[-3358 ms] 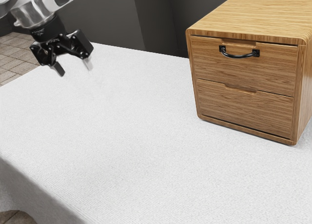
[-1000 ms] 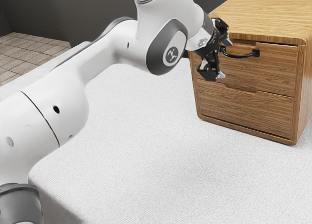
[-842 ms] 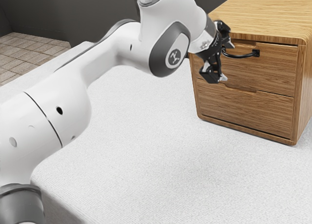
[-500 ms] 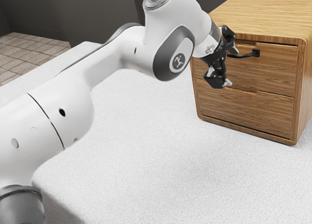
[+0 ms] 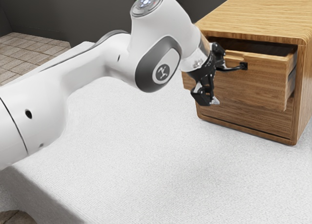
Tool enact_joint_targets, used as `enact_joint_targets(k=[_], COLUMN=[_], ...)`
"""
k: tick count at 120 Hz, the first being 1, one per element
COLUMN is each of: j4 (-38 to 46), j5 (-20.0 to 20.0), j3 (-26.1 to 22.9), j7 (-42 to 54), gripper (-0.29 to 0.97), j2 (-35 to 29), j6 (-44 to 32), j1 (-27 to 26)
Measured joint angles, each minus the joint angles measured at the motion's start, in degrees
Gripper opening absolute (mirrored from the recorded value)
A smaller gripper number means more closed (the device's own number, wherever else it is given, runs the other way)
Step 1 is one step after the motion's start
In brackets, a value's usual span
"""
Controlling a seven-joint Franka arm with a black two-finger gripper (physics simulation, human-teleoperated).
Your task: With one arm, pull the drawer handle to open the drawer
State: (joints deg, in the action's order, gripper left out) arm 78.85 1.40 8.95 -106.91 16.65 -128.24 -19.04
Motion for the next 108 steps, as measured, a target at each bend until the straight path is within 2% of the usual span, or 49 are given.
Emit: enact_joint_targets(k=[44,69,108], j4=[14.9,22.5,28.8], j5=[-4.8,-5.9,-7.3], j3=[0.2,0.3,-0.4], j7=[-1.0,-2.0,-3.9], gripper=[0.68,0.68,0.68], j2=[-13.1,-19.4,-29.1], j6=[0.0,0.0,1.0], j1=[-3.3,-5.1,-5.5])
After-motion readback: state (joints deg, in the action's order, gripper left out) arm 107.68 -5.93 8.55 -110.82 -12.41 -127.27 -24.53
